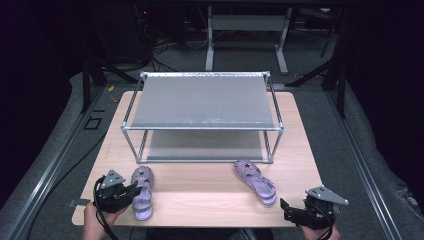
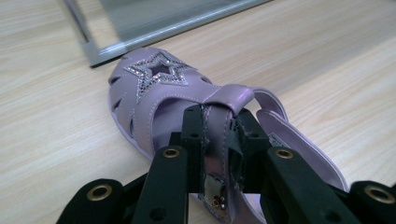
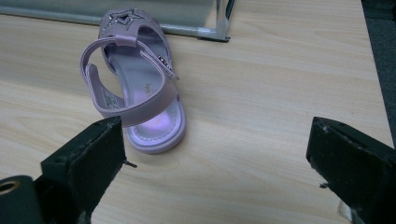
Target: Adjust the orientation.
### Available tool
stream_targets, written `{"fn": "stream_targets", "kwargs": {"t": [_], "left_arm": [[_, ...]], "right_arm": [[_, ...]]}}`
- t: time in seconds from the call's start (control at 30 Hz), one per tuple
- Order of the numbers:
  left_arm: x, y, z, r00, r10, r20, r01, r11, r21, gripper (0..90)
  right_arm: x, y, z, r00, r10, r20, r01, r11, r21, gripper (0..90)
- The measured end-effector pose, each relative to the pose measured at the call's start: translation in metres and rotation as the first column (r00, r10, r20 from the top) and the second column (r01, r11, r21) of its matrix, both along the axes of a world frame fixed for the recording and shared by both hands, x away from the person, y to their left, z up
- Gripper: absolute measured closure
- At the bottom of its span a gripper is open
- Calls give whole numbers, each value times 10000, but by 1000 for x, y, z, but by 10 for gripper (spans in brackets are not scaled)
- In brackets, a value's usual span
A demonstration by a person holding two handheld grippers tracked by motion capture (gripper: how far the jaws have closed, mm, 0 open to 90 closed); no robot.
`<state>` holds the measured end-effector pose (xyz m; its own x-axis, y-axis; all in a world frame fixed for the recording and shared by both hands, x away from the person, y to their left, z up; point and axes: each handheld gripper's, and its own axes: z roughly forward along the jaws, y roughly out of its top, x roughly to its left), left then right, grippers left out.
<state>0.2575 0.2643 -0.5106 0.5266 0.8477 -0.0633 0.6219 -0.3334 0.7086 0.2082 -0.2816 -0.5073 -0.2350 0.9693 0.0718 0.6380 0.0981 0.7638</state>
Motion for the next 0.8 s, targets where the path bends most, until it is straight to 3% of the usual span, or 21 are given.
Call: {"fn": "stream_targets", "kwargs": {"t": [0.13,0.17,0.2,0.27,0.33,0.37,0.43,0.53,0.57,0.63,0.67,0.73,0.77,0.8], "left_arm": [[2,-2,3,9991,-398,157,400,9991,-142,771],[5,-5,5,9962,-833,251,835,9965,-100,771],[5,-5,5,9962,-833,251,835,9965,-100,772],[10,-13,7,9868,-1569,405,1572,9876,-54,772],[12,-15,8,9843,-1714,425,1718,9851,-55,770],[16,-18,8,9759,-2140,436,2148,9766,-143,770],[21,-21,4,9742,-2220,395,2231,9745,-256,766],[23,-22,-1,9759,-2166,257,2173,9756,-300,744],[21,-22,-6,9781,-2071,222,2081,9765,-558,706],[20,-22,-6,9798,-1986,222,1995,9785,-522,609],[17,-21,-7,9826,-1839,242,1851,9809,-604,609],[12,-21,-5,9901,-1368,324,1388,9876,-726,461],[8,-19,-3,9940,-993,457,1037,9889,-1064,355],[4,-18,-1,9953,-794,551,855,9894,-1172,339]], "right_arm": [[0,0,0,10000,-10,15,10,10000,6,39],[0,0,0,10000,-4,6,4,10000,-12,39],[0,0,0,10000,-4,6,4,10000,-12,39],[-1,0,1,10000,-9,-50,9,10000,-21,39],[-1,0,1,10000,-34,-34,34,10000,-26,40],[-1,-1,1,10000,-44,-8,44,10000,-15,40],[-1,-1,1,10000,-54,35,54,10000,7,40],[0,-1,0,10000,-63,57,63,10000,-3,40],[0,-1,0,10000,-65,47,65,10000,6,40],[0,-1,-1,9999,-133,95,133,9999,-27,40],[0,-1,-1,9999,-133,95,133,9999,-27,40],[0,-1,-1,10000,-94,21,94,10000,-9,41],[0,-1,-1,10000,-40,-12,40,10000,6,40],[0,0,-1,10000,-60,-20,60,10000,11,41]]}}
